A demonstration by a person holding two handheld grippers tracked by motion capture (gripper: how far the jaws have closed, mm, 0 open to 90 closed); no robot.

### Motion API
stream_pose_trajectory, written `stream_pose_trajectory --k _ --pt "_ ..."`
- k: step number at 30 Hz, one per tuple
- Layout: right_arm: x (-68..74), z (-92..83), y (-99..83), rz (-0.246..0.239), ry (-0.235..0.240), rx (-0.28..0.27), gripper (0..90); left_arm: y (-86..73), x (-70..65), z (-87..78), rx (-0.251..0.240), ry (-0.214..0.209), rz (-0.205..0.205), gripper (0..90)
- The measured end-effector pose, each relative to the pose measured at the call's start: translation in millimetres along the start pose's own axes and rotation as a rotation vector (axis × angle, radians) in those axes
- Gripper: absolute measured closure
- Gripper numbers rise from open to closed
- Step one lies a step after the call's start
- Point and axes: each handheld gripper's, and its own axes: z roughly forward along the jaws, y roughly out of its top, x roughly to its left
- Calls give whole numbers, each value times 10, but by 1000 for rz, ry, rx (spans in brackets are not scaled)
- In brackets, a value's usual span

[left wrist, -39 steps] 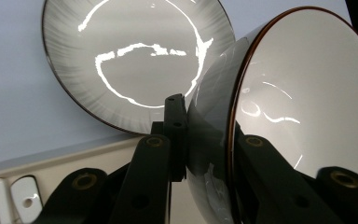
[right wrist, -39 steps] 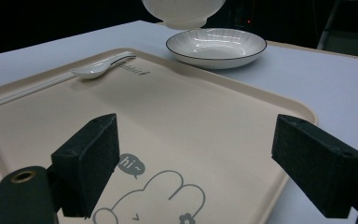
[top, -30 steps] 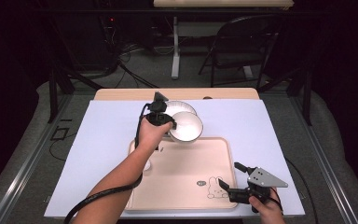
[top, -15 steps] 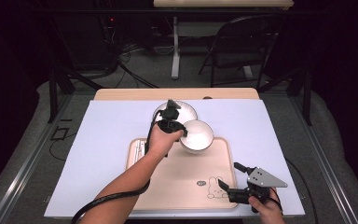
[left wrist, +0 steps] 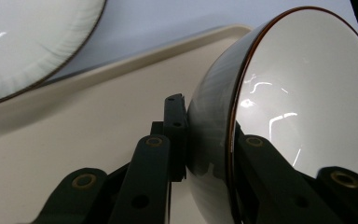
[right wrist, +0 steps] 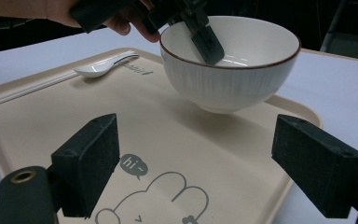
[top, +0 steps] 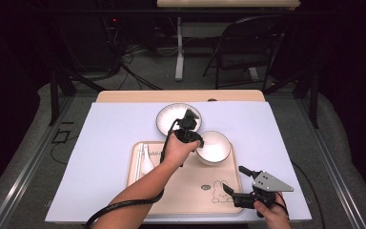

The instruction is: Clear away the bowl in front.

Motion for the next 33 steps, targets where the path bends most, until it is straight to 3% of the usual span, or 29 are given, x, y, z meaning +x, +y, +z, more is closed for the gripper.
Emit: stream_pose_trajectory --k 18,33 --pt "8 2 5 -8 4 -1 144 -58 -209 298 38 -34 27 804" --pt "10 6 4 -7 6 -1 144 -38 -229 438 37 -34 13 803"
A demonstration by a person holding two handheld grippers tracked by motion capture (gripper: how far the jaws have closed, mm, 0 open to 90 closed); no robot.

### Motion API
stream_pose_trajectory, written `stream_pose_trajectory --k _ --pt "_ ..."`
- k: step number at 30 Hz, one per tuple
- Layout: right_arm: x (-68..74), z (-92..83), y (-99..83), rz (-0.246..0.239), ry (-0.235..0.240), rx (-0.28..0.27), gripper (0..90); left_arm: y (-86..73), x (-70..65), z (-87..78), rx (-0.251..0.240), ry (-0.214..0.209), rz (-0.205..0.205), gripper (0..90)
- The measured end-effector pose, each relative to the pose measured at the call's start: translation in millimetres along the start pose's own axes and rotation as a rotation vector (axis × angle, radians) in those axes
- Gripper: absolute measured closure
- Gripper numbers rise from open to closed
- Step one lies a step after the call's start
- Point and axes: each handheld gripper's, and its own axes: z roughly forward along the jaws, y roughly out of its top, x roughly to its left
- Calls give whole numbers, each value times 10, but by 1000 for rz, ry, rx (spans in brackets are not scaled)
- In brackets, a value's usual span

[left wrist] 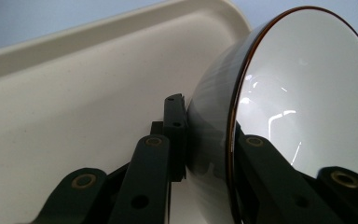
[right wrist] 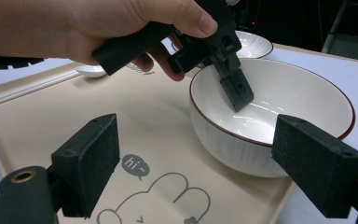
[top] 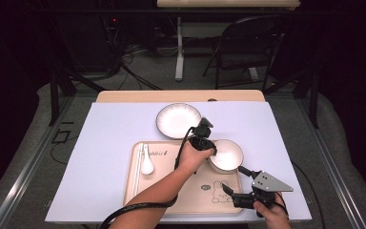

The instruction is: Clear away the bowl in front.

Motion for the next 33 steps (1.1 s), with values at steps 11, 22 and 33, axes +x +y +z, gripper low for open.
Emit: stream_pose_trajectory --k 11,22,33 --pt "-4 -3 3 -1 1 -2 144 78 87 64 -23 -16 -63 805" --pt "1 1 4 -2 3 -2 143 126 88 106 -49 -24 -85 799" --pt "3 2 5 -2 3 -1 143 128 107 120 -67 -41 -89 794"
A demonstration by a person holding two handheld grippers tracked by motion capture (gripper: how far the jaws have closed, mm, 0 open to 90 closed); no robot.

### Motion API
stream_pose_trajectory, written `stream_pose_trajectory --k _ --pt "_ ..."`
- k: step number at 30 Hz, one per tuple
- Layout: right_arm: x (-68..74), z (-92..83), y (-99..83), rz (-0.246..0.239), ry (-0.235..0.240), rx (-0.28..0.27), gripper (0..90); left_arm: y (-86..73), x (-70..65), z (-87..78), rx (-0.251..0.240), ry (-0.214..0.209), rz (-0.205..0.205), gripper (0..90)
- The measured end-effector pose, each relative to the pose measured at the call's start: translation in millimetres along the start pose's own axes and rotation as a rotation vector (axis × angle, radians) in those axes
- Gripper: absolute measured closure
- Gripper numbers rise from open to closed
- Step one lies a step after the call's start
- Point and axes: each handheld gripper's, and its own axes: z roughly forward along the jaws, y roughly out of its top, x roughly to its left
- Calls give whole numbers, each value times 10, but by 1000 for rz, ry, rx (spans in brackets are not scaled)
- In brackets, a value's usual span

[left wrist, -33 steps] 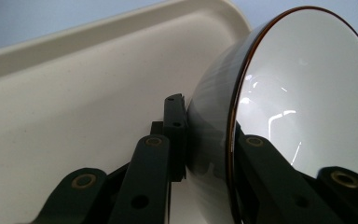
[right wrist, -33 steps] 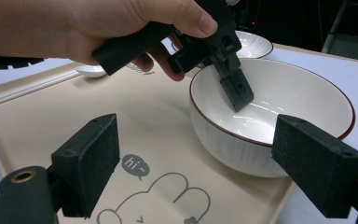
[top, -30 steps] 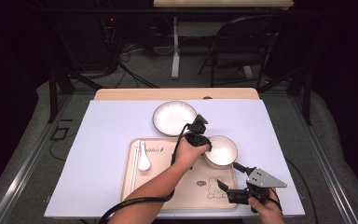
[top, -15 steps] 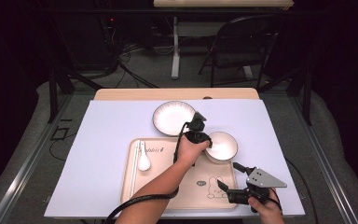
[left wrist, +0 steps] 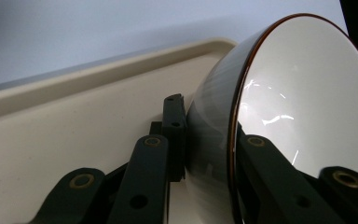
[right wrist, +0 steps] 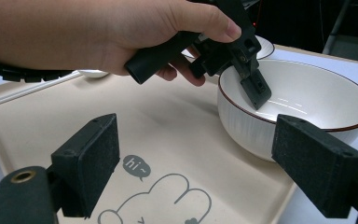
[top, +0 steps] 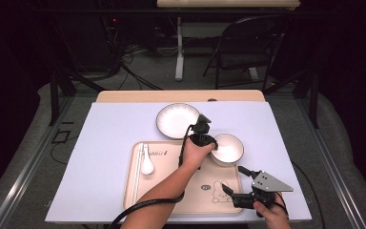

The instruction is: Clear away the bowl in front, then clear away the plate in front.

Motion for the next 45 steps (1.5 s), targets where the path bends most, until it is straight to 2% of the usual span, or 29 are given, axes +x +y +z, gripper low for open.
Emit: stream_pose_trajectory --k 1,4,8,11,13,14,15,16,17,21,22,23,26,27,30,38,45 --pt "-1 0 0 0 -1 0 144 -1 3 0 -5 -3 0 791" --pt "-4 -5 0 0 -2 -2 143 -6 32 -6 -20 -53 -8 727" --pt "-6 0 -2 1 -1 -1 143 -11 37 -22 -27 -61 -2 649" --pt "-5 3 -2 2 -1 1 143 -12 49 -53 -33 -91 -5 581" --pt "-6 4 -3 3 -2 2 144 -9 52 -83 -43 -93 3 541" --pt "-8 6 -3 4 -2 2 144 -11 57 -97 -51 -96 20 541" --pt "-9 7 -3 6 -1 2 144 -14 52 -108 -64 -92 26 526" --pt "-12 9 -5 7 -1 3 144 -12 47 -150 -72 -85 56 500" --pt "-12 9 -5 7 -1 3 144 -12 47 -150 -72 -85 56 489" --pt "-13 4 -6 8 -3 2 144 -16 24 -257 -107 -70 127 458" --pt "-15 -2 -5 12 -5 1 144 -21 16 -308 -125 -56 156 438" --pt "-15 -2 -5 12 -5 1 144 -21 16 -308 -125 -56 156 433" --pt "-18 -1 -5 11 -7 1 143 -28 18 -393 -148 -31 200 422" --pt "-17 2 -5 11 -7 2 144 -34 28 -442 -164 -11 215 412" --pt "-15 3 -6 7 -7 3 144 -38 37 -499 -172 -5 224 401" --pt "-21 1 -8 12 -12 2 144 -42 46 -713 -218 19 289 361" --pt "-21 -2 -11 9 -13 5 144 -23 142 -895 -237 53 278 351"
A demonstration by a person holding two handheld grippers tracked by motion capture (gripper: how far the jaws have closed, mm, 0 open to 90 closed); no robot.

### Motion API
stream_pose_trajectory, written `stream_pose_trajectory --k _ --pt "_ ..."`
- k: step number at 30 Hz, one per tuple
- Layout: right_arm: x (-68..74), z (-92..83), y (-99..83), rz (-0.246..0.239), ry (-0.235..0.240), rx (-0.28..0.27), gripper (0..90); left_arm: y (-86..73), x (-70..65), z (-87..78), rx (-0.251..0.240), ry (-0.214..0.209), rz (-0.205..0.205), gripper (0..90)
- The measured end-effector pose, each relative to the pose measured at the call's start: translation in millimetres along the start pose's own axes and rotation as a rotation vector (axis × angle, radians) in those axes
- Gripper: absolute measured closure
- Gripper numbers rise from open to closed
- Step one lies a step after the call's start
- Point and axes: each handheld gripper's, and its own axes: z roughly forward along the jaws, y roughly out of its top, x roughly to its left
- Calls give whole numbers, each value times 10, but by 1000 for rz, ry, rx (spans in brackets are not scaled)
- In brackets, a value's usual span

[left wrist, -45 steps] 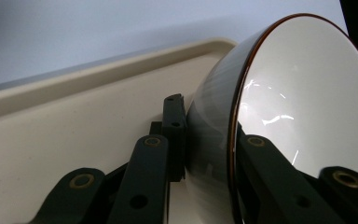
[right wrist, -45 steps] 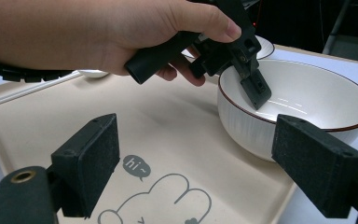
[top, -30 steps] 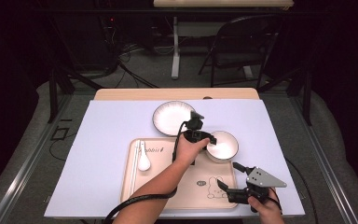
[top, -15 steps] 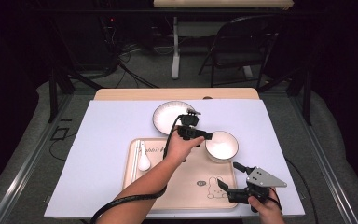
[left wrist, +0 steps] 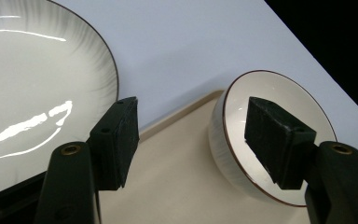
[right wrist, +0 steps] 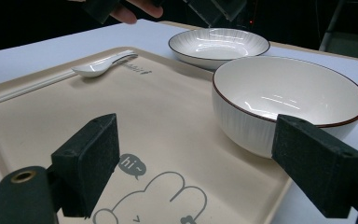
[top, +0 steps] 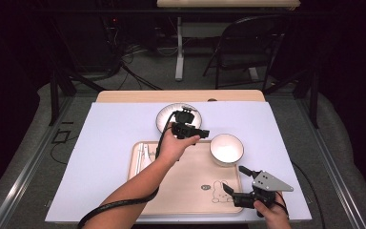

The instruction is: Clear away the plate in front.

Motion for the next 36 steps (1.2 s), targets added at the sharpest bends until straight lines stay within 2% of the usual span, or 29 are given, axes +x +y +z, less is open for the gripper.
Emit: stream_pose_trajectory --k 7,8,11,18,19,21,23,24,25,27,30,31,32,33,36 --pt "3 -4 -1 -2 -2 -1 144 1 186 -143 -19 50 -11 339" --pt "1 -9 -5 -3 -3 0 143 0 248 -185 -23 62 -18 339" --pt "-3 -13 -5 2 -5 -1 144 -3 293 -219 -22 74 -21 337" --pt "3 -25 -12 -3 -10 2 144 -16 428 -344 -48 135 -25 352" --pt "4 -27 -12 -2 -10 3 143 -18 445 -357 -42 146 -15 364" --pt "4 -28 -12 -2 -10 2 144 -17 454 -363 -37 148 -16 367" --pt "4 -28 -12 0 -11 2 144 -11 461 -373 -22 147 2 393" --pt "4 -28 -12 0 -11 2 144 -11 461 -373 -22 147 2 386" --pt "4 -28 -12 0 -11 2 144 -5 465 -385 -33 141 21 377" --pt "4 -28 -12 -3 -9 2 144 -2 466 -389 -39 141 20 361" --pt "3 -27 -13 -5 -10 3 144 11 478 -406 -20 171 15 354" --pt "3 -30 -13 -4 -10 2 144 18 483 -413 -9 202 9 338" --pt "3 -30 -13 -4 -10 2 144 18 483 -413 -9 202 9 330" --pt "3 -33 -14 -4 -11 2 144 24 493 -417 2 234 22 329" --pt "3 -37 -14 -3 -13 1 144 26 517 -418 -3 249 32 300"
